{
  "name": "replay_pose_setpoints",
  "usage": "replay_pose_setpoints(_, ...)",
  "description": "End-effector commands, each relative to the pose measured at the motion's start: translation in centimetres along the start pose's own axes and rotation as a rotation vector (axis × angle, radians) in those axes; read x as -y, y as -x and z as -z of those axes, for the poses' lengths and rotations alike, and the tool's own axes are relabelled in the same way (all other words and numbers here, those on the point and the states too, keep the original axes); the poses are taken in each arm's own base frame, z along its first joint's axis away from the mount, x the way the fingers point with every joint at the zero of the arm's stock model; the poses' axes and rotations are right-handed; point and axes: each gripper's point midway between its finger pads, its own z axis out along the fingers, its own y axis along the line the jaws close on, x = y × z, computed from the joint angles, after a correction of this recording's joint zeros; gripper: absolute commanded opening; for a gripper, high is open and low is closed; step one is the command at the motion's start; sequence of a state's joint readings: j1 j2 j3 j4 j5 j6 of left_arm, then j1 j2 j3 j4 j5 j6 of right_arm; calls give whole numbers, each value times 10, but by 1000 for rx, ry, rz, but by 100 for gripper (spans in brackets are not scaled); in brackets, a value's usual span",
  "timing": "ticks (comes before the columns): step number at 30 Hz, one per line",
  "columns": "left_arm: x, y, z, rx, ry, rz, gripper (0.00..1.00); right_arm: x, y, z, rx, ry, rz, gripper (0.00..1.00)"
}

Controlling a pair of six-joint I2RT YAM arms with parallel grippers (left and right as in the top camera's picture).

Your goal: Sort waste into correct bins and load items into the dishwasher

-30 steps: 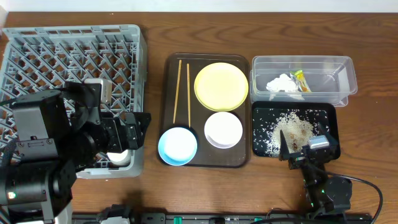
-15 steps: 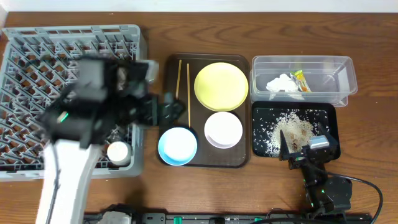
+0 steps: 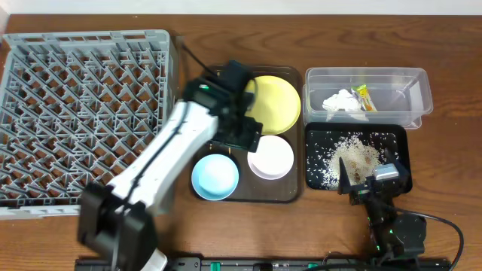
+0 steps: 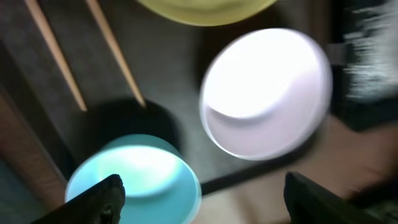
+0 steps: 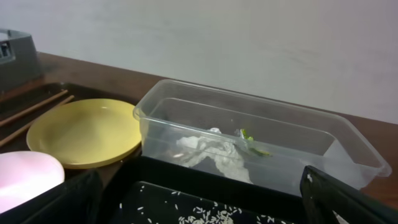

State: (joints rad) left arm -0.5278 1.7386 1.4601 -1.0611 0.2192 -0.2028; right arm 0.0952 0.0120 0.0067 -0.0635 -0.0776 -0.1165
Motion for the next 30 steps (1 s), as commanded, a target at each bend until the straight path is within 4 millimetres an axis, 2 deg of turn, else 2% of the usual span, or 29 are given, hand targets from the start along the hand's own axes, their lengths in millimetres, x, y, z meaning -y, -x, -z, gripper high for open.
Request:
replay_pose_setpoints(1,-36,14,-14,44,228,84,82,0,0,0,1,-1,-11,99)
replay_pose_setpoints(3,-51,24,-21,72,281,129,81,0,0,0,1,-1,-11,99)
replay_pose_setpoints(7,-67,46,-28,123,267,176,80,0,0,0,1,-1,-11,99)
replay_pose_setpoints(10,-72,57,-37,128,244,112,75,0,0,0,1,-1,-11,99)
replay_pose_setpoints(13,-74,54,-55,80,246,80,61,0,0,0,1,-1,-11,99)
replay_pose_setpoints(18,-78,46,-87,0,263,68,45,0,0,0,1,-1,-11,99)
replay_pose_setpoints(27,-80,37,-122,-77,248,74,28,0,0,0,1,-1,-12,99)
replay_pose_setpoints(30,-79,35,-125,-88,237,83,27,0,0,0,1,-1,-11,99)
